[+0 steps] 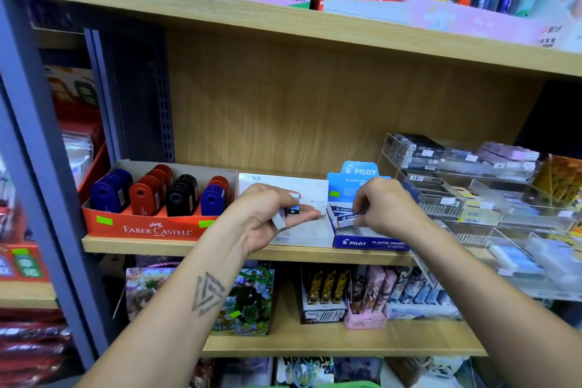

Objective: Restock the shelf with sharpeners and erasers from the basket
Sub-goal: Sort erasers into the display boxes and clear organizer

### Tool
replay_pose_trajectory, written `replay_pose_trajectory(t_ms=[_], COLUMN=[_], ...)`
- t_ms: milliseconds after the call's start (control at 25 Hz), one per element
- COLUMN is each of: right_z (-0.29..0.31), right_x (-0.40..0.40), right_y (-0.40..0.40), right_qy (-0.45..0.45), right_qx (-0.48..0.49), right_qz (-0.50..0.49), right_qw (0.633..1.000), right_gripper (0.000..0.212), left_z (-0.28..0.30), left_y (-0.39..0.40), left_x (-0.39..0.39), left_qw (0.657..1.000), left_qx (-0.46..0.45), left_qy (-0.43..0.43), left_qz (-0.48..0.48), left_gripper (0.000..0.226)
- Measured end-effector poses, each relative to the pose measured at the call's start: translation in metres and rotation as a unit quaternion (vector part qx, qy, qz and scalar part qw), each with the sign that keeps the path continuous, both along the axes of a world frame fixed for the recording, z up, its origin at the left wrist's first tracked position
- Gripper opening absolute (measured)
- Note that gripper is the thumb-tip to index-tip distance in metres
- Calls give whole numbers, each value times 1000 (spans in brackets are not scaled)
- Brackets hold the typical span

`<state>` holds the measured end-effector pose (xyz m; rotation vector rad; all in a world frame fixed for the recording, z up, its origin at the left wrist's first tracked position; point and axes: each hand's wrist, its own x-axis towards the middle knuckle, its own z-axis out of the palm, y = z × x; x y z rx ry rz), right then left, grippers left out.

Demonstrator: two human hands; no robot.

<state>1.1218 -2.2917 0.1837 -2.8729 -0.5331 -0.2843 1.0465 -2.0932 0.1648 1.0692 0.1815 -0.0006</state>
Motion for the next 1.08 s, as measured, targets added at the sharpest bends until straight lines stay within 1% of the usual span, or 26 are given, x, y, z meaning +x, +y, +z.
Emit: replay_pose_trajectory(t_ms=[80, 240, 360, 400, 440, 520, 560, 600, 680, 720, 760, 800, 880, 920, 1000, 1040, 1080], right_z=[-9, -21, -18, -13, -8, 3, 6, 5, 1, 0, -1, -2, -4, -5, -6, -5, -4], right_x=[2, 6, 5, 3, 0, -15, -25, -31, -37, -40, -42, -45, -53, -55, -53, -51, -49], right_y=[0, -4, -5, -2, 1, 14, 21, 27, 34, 36, 36, 37, 41, 42, 42, 41, 38], right_qy=[13, 33, 18, 4, 0, 56, 90, 97, 38, 12, 20, 67, 210, 243, 243, 225, 193], right_qx=[2, 24, 0, 15, 57, 175, 208, 214, 209, 228, 263, 312, 391, 406, 407, 395, 370], right_qz=[0, -5, -12, 0, 32, 120, 148, 160, 146, 129, 115, 112, 131, 140, 148, 146, 144], right_qw=[1000, 999, 1000, 1000, 998, 976, 963, 959, 966, 965, 958, 941, 886, 870, 868, 879, 897], right_gripper=[13, 10, 13, 17, 20, 25, 28, 30, 27, 23, 18, 17, 26, 30, 31, 30, 28], left_z=[-3, -7, -11, -12, -12, -12, -12, -11, -10, -9, -9, -9, -9, -9, -9, -9, -8], left_y=[-4, -6, -9, -10, -11, -14, -16, -18, -20, -20, -21, -22, -24, -26, -27, -26, -24], left_x=[2, 8, 13, 15, 15, 16, 16, 16, 17, 18, 19, 19, 20, 19, 19, 19, 19], left_qw=[999, 996, 997, 998, 999, 999, 999, 998, 998, 997, 996, 995, 991, 990, 985, 982, 982], left_qx=[-26, -67, -57, -43, -31, -19, -22, -29, -48, -57, -68, -81, -107, -121, -150, -161, -162], left_qy=[9, 10, 8, 5, 0, -14, -22, -27, -39, -47, -54, -63, -76, -76, -82, -89, -96], left_qz=[-28, -49, -50, -48, -45, -38, -39, -38, -28, -16, -4, 4, -1, -12, -37, -37, -28], left_gripper=[28, 28, 26, 24, 21, 16, 16, 16, 14, 11, 8, 7, 8, 10, 11, 9, 7])
